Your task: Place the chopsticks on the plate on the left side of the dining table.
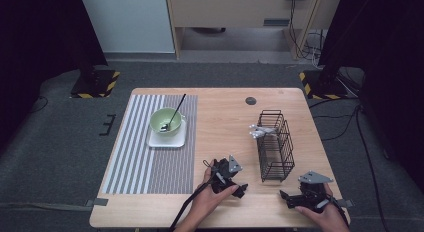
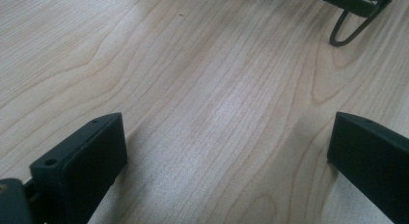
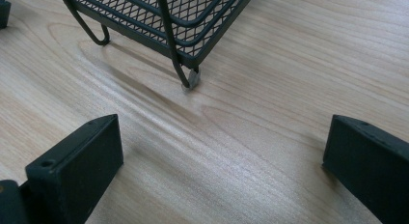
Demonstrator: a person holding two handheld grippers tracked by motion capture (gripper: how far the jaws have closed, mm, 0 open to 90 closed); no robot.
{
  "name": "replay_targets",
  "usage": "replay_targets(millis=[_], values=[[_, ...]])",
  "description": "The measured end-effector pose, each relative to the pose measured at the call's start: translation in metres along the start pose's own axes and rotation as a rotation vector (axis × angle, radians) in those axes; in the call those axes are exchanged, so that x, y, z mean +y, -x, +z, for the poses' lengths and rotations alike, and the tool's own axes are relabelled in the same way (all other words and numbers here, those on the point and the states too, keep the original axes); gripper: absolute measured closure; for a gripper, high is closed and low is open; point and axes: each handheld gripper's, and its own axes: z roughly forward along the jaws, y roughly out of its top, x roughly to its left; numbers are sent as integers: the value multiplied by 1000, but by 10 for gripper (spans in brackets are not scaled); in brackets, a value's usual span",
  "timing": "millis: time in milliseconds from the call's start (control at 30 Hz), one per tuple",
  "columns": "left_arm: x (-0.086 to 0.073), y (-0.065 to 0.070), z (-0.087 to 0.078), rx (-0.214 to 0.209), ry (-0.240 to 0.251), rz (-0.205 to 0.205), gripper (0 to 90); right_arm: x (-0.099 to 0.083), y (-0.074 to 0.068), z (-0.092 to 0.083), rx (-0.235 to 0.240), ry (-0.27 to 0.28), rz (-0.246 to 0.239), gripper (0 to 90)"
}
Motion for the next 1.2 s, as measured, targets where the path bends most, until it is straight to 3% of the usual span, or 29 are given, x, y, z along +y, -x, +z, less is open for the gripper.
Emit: replay_targets(millis=[667,767,933,1200], values=[[6,3,-8,-5,2,-7,30,0,0,0,-3,0,3,3],[15,3,-22,-36,45,-16,32,0,0,0,-3,0,3,3],[27,-4,-41,-42,75,-10,33,0,0,0,-3,0,3,3],[53,-24,-67,-8,75,-11,29,0,0,0,-3,0,4,3]])
